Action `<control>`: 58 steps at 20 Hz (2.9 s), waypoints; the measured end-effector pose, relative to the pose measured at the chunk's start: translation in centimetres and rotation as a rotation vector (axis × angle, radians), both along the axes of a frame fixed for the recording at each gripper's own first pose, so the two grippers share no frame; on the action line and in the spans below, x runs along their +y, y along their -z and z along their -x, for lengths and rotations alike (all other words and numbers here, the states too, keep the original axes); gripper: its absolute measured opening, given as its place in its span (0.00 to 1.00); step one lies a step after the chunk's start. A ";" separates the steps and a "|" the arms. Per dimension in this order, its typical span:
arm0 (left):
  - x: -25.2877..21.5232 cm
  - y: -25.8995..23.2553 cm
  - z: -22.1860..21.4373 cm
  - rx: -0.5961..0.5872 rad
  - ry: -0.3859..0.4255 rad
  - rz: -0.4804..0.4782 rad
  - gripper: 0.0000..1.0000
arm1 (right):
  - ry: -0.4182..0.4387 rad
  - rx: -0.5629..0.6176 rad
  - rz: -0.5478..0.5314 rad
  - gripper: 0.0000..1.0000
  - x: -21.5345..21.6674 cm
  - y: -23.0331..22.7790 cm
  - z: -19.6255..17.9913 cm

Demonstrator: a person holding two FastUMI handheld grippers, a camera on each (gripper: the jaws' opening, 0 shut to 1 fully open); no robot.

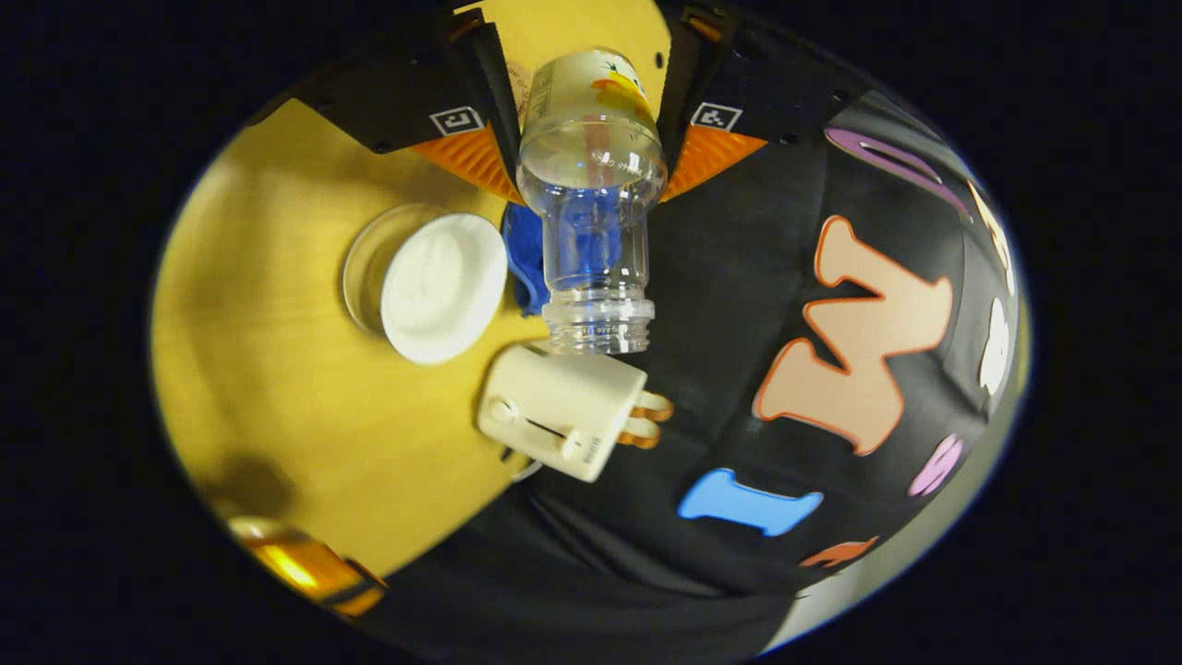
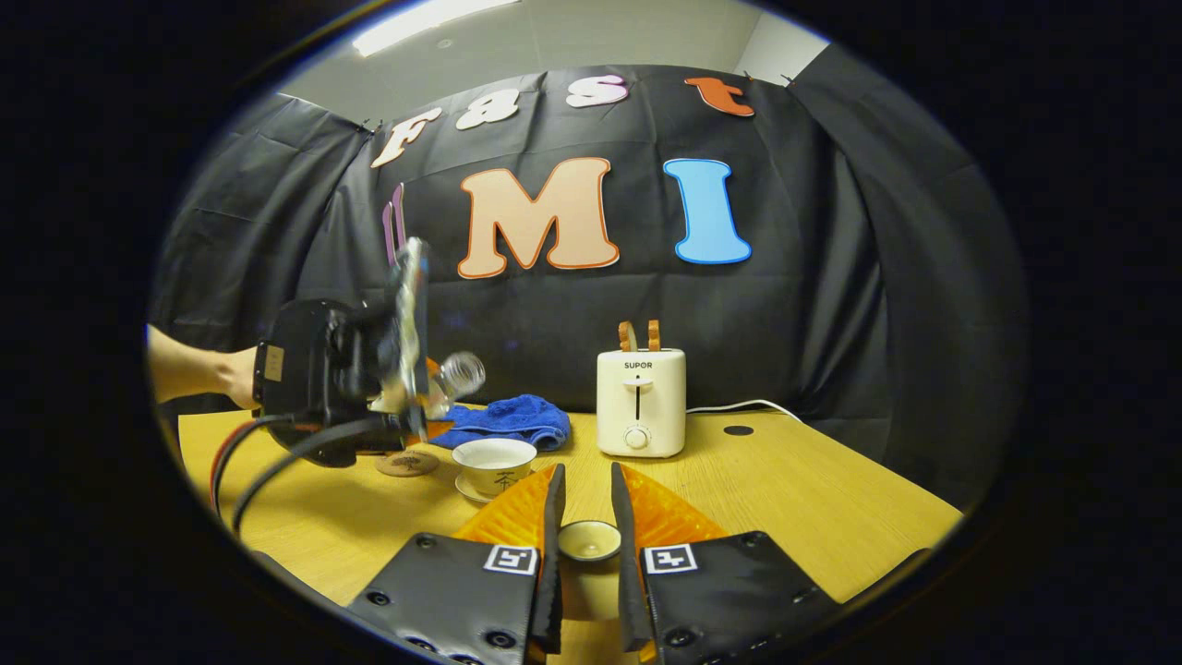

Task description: Open the teacup lid with one hand, grasp the water bottle and pour water into the teacup with the other hand; after pouring, place the water bottle on the coaster and then close the teacup lid.

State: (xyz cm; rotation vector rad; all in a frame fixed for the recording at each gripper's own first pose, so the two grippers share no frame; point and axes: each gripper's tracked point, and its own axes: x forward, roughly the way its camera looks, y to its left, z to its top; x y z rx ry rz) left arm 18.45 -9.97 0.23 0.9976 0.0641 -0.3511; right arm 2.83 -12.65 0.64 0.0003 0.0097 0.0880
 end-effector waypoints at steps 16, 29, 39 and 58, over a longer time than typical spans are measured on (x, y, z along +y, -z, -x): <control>2.0 1.1 -3.0 0.042 -0.167 0.992 0.65 | 0.022 -0.001 0.001 0.28 -0.5 -0.2 0.1; 2.8 2.5 -3.1 0.033 -0.211 1.058 0.66 | 0.025 -0.001 0.001 0.28 -0.6 -0.2 0.1; 2.3 2.7 -2.8 0.004 -0.199 1.002 0.69 | 0.027 -0.001 0.001 0.27 -0.6 -0.2 0.1; 2.5 3.1 -2.5 0.026 -0.201 0.999 0.98 | 0.027 -0.002 0.001 0.28 -0.7 -0.1 0.0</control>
